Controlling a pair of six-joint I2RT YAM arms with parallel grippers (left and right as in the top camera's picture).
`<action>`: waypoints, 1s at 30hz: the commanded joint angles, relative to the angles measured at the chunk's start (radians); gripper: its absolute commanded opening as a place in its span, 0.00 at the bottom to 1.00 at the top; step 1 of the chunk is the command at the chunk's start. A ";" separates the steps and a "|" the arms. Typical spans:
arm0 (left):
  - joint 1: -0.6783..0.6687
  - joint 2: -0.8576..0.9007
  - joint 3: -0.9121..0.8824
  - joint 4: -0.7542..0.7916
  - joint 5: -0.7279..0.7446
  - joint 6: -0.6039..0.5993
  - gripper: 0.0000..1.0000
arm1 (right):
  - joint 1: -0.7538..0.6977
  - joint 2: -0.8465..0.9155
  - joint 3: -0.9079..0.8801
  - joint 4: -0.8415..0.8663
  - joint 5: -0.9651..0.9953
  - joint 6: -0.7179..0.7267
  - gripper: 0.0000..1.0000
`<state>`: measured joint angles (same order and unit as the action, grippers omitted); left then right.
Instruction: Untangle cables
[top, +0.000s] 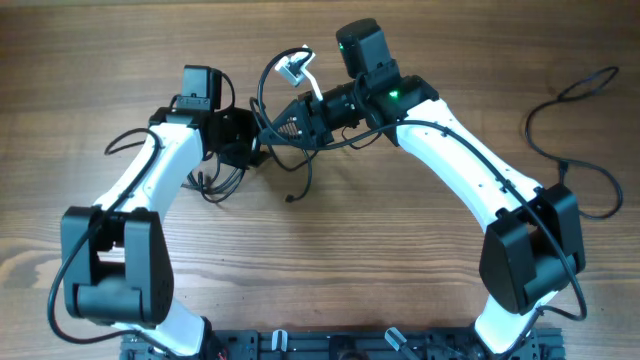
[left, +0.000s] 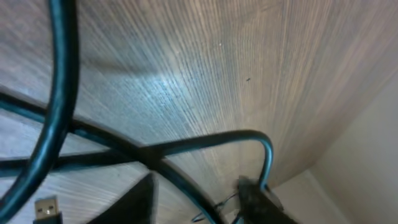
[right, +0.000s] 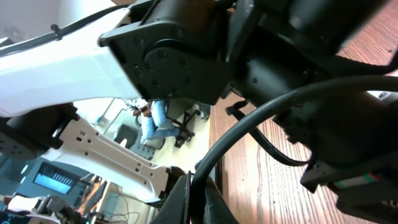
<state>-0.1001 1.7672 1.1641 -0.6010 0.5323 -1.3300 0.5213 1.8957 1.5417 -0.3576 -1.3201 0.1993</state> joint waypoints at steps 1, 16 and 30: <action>0.001 0.017 -0.009 0.005 -0.001 -0.009 0.27 | 0.003 -0.002 0.003 -0.006 0.000 -0.025 0.04; 0.213 0.017 -0.009 -0.048 0.001 0.213 0.06 | 0.003 -0.002 0.002 -0.428 0.679 -0.013 0.04; 0.379 0.017 -0.009 -0.085 0.002 0.491 0.04 | -0.008 -0.002 0.002 -0.705 1.612 0.188 0.04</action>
<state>0.2394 1.7748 1.1641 -0.6861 0.5331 -0.9600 0.5228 1.8957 1.5417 -1.0256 -0.0792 0.2996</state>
